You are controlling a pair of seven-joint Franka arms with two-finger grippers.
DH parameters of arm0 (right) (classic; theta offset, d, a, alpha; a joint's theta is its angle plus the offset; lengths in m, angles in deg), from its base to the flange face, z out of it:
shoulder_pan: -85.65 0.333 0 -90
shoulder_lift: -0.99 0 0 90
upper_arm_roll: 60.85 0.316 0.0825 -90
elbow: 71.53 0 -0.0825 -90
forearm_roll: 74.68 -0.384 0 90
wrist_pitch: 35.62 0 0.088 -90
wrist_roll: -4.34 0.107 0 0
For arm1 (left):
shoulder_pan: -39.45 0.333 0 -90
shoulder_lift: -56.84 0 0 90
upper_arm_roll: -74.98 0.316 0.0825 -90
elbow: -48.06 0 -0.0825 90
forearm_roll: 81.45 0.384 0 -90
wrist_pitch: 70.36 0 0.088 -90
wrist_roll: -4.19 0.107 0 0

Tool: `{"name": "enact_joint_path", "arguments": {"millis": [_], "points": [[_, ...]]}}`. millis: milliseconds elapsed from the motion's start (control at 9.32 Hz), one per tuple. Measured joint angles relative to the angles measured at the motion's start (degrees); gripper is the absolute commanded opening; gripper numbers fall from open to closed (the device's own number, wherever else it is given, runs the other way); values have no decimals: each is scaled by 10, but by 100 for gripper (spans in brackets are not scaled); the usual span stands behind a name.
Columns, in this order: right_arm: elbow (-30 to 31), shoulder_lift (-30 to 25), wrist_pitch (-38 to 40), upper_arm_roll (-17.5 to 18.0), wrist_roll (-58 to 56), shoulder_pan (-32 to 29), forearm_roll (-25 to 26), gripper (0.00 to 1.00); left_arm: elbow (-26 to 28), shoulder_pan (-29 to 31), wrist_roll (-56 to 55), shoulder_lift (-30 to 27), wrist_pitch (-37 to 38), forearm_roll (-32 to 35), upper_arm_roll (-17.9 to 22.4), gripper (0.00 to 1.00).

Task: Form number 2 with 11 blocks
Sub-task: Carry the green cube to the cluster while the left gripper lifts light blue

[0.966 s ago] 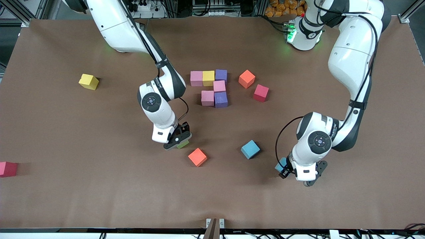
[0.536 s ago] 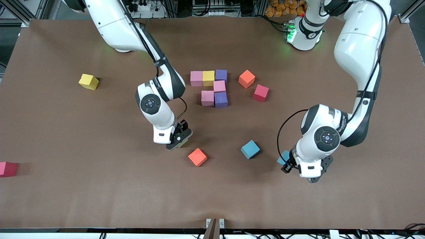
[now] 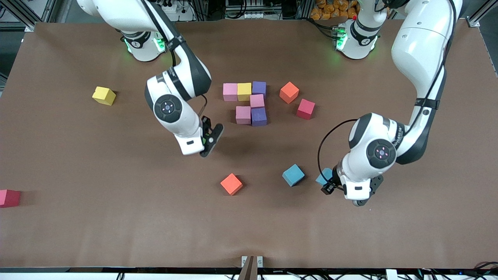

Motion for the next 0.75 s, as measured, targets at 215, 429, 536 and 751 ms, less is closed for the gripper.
{"name": "enact_joint_path", "arguments": {"millis": [215, 429, 536, 751], "points": [[41, -15, -3, 3, -55, 18, 21, 0, 54, -3, 1, -29, -44, 1, -2, 0], [68, -20, -32, 28, -88, 27, 76, 0, 68, -13, 25, -40, -47, 4, -4, 0], [91, -22, -67, 46, -93, 34, 90, 0, 71, -25, 35, -40, -49, 5, -4, 0], [147, -23, -152, 80, -97, 39, 104, 0, 75, -39, 40, -40, -64, 13, -4, 0]]}}
